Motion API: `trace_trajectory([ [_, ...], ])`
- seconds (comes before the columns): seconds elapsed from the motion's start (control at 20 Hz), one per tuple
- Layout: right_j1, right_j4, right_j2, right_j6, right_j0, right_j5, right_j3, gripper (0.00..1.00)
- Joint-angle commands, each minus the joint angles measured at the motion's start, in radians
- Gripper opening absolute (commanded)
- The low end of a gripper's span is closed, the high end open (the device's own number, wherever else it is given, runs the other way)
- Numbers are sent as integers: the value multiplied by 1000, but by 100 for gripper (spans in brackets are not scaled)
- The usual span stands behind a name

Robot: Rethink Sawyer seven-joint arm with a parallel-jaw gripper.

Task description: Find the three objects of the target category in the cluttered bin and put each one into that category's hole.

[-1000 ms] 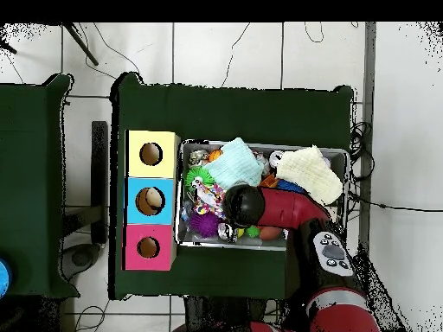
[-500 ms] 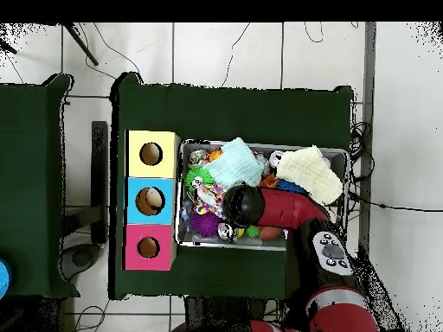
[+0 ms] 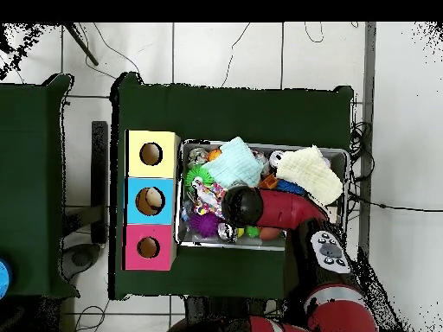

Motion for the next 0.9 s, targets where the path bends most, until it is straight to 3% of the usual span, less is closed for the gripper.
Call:
trace_trajectory([
  [0.05, 47, -54, 30, 108, 7, -133, 1, 100],
  [0.4, 67, -44, 18, 98, 23, -104, -24, 100],
  [0.9, 68, -7, 37, 59, 17, 17, -99, 100],
])
